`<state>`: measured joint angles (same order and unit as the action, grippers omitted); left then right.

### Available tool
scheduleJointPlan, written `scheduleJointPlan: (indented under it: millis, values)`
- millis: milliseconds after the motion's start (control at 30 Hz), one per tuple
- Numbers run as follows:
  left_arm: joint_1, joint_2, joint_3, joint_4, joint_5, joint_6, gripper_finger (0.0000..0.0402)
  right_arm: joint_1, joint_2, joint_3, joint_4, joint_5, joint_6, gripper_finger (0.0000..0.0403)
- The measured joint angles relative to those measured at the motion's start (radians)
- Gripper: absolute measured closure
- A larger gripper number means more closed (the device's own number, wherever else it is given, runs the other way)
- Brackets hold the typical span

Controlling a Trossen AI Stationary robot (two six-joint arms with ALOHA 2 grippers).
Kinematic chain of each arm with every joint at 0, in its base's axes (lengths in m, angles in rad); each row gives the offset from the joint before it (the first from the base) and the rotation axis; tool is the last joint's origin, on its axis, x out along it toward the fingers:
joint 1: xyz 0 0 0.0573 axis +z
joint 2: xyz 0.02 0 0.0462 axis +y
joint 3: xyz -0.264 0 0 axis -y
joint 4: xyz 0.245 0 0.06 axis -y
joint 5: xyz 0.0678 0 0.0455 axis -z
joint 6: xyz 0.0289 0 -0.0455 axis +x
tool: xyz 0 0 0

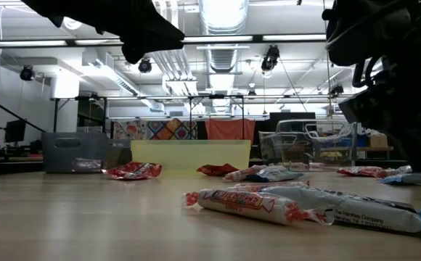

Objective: Sort candy
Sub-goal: Put the white candy into the yellow bin

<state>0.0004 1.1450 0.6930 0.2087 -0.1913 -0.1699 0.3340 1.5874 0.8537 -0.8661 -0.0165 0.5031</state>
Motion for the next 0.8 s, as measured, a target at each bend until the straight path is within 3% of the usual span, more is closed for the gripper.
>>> scheduleJointPlan:
  millis: [100, 167, 533, 800]
  values:
    - [0.000, 0.000, 0.000, 0.001, 0.000, 0.000, 0.0304, -0.001, -0.005, 0.006, 0.009, 0.021, -0.007, 0.0375]
    - [0.000, 0.000, 0.000, 0.001, 0.000, 0.000, 0.0304, -0.001, -0.011, 0.010, 0.013, 0.024, -0.007, 0.0388]
    - [-0.021, 0.000, 0.000, 0.001, 0.003, 0.000, 0.0304, -0.001, -0.141, 0.023, 0.089, 0.019, -0.007, 0.0394]
    - [-0.046, 0.062, 0.000, 0.043, 0.025, 0.008, 0.0304, 0.008, -0.239, -0.004, 0.343, 0.103, -0.076, 0.0395]
